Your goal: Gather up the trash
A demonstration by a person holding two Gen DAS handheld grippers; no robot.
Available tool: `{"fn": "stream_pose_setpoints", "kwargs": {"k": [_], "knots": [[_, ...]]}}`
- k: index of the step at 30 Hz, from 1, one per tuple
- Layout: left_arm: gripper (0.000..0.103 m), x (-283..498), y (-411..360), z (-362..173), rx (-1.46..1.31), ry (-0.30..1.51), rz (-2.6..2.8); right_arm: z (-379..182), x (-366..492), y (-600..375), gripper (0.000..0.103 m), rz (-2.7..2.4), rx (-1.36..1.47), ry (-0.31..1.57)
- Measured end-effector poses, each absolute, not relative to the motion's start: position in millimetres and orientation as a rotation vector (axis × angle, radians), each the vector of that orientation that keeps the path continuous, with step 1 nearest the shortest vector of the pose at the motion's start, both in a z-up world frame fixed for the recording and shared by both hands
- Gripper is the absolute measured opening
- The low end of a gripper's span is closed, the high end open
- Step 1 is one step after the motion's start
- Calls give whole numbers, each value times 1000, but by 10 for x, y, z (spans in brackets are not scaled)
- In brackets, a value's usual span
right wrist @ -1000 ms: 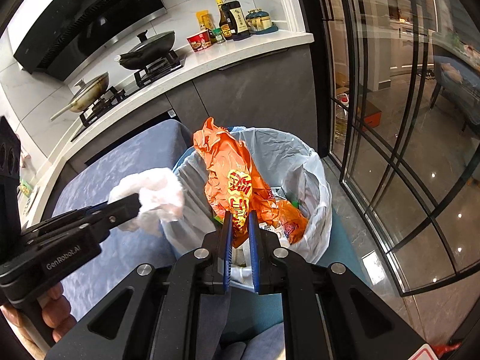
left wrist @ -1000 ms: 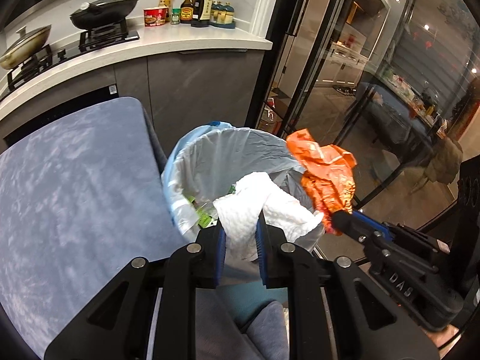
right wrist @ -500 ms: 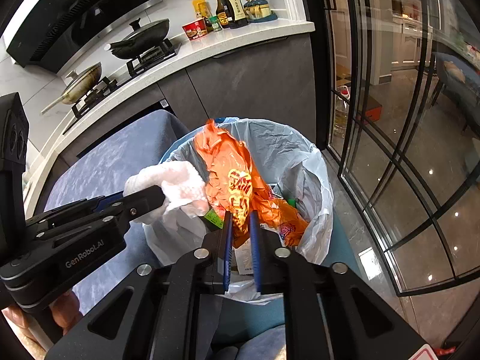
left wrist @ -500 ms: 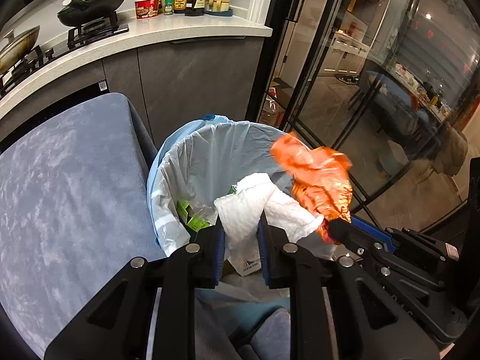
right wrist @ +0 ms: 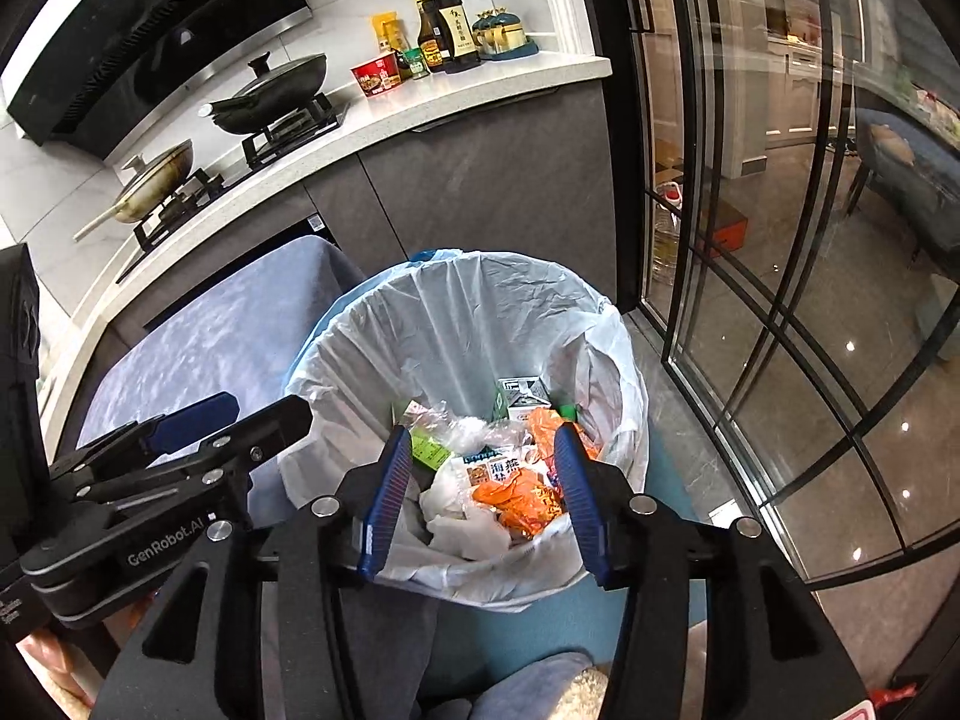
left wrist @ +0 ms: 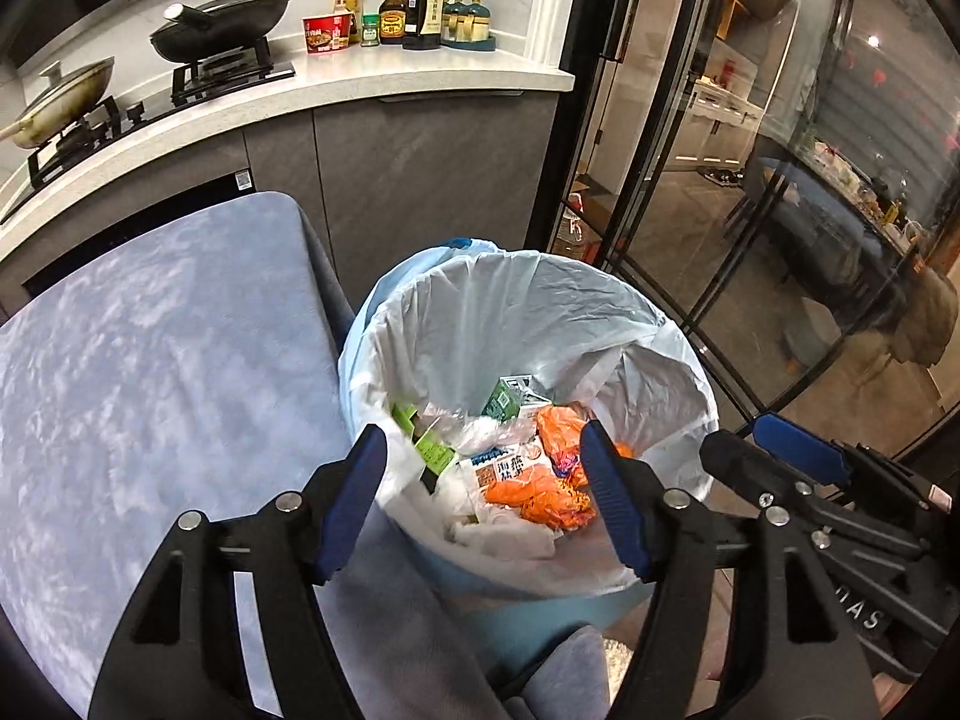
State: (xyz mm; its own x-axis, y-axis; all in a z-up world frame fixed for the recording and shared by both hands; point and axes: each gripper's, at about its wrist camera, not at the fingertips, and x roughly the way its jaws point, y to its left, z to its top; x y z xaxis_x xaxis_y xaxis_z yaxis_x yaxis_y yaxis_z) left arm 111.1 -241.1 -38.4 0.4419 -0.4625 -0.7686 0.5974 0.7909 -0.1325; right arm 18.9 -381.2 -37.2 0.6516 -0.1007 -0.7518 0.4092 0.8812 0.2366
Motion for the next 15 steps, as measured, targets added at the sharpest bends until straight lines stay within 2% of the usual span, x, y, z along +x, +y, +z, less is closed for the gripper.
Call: {"fn": "stream_pose_setpoints", "kwargs": {"k": [11, 15], "knots": [[64, 826, -2033, -209, 158, 875, -594, -218, -56, -3528, 51, -300, 379, 808], [64, 689, -1879, -143, 169, 871, -561, -144, -171, -3404, 57, -292, 367, 802]]}}
